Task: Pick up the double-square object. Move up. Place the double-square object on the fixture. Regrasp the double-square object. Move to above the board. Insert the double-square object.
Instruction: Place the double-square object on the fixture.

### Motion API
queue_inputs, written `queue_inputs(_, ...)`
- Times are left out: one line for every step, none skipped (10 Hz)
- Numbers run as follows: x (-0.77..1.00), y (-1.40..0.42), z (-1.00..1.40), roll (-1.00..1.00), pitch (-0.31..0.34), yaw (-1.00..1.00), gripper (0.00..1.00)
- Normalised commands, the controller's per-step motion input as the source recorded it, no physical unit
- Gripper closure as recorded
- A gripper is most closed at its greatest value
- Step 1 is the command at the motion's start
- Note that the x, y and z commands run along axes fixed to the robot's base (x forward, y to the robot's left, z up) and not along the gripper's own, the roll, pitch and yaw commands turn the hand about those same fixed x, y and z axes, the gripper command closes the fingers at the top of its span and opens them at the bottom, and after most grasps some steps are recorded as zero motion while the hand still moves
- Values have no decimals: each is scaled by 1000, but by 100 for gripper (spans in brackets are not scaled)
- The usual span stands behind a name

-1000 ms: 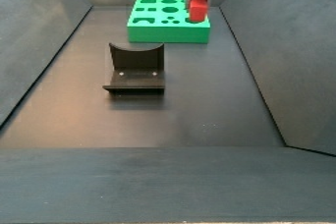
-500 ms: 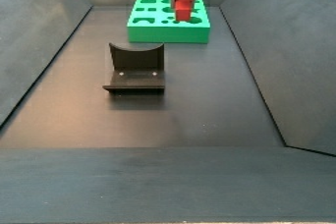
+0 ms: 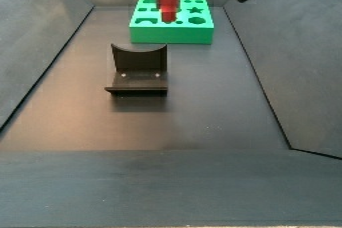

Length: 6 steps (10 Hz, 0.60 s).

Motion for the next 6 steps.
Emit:
queue_inputs(882,45,-15,-165,66,-85,100)
queue_inputs(824,41,-16,-162,61,-77,100)
queue_inputs(713,36,-11,-163,66,-64,100)
queue_inputs(639,37,-9,-161,69,-56,100)
queue_inputs(543,33,-12,-157,69,-44,100)
queue_inputs(498,30,-11,-157,71,-40,100)
